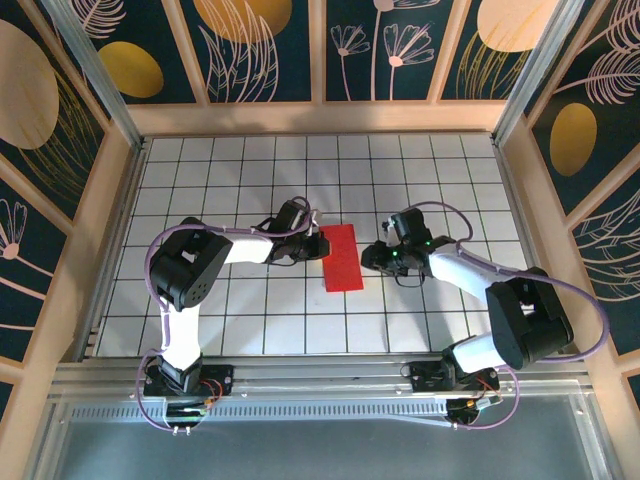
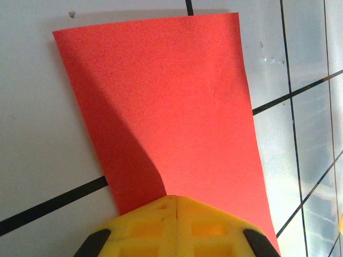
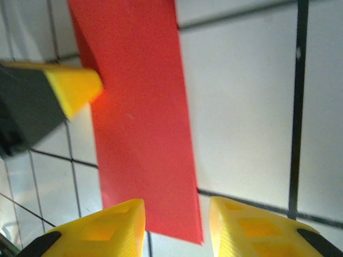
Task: Fold a paper plane with a square sheet of paper (fold left side to right side)
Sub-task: Fold the triangle a second time at the center of the table.
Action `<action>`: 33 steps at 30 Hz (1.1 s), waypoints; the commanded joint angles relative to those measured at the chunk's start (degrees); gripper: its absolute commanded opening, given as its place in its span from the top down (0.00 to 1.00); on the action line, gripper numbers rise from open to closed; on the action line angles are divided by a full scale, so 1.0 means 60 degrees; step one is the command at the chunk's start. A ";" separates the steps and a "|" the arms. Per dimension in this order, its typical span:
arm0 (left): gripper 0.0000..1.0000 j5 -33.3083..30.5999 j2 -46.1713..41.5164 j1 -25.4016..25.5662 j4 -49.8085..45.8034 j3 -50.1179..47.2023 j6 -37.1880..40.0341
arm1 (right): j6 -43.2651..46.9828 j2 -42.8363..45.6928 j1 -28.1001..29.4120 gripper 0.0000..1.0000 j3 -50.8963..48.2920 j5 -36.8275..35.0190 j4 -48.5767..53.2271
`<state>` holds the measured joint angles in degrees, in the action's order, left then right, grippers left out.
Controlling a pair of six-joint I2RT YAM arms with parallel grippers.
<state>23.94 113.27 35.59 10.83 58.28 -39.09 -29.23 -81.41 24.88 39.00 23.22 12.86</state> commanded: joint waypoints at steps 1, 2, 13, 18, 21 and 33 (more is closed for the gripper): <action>1.00 -0.0250 0.0237 -0.0037 -0.0400 -0.0242 0.0146 | -0.0040 0.0015 0.0019 0.63 -0.0442 0.0754 0.0380; 1.00 -0.0251 0.0243 -0.0036 -0.0399 -0.0244 0.0155 | -0.0130 -0.0025 0.0027 0.63 -0.0525 0.0861 0.0261; 1.00 -0.0270 0.0237 -0.0031 -0.0413 -0.0222 0.0163 | -0.0626 -0.0721 0.0392 0.64 -0.0700 0.1110 -0.0509; 1.00 -0.0241 0.0255 -0.0029 -0.0432 -0.0207 0.0176 | -0.0748 -0.0909 0.0533 0.65 -0.0700 0.1179 -0.0717; 1.00 -0.0241 0.0253 -0.0030 -0.0443 -0.0209 0.0201 | -0.0824 -0.0991 0.0595 0.65 -0.0700 0.1213 -0.0886; 1.00 -0.0226 0.0225 -0.0036 -0.0443 -0.0207 0.0241 | -0.0958 -0.0986 0.0542 0.65 -0.0539 0.1172 -0.1259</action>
<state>23.97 113.30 35.59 10.83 58.28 -39.05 -34.48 -86.80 28.08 35.51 30.06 6.22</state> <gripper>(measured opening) 0.046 0.352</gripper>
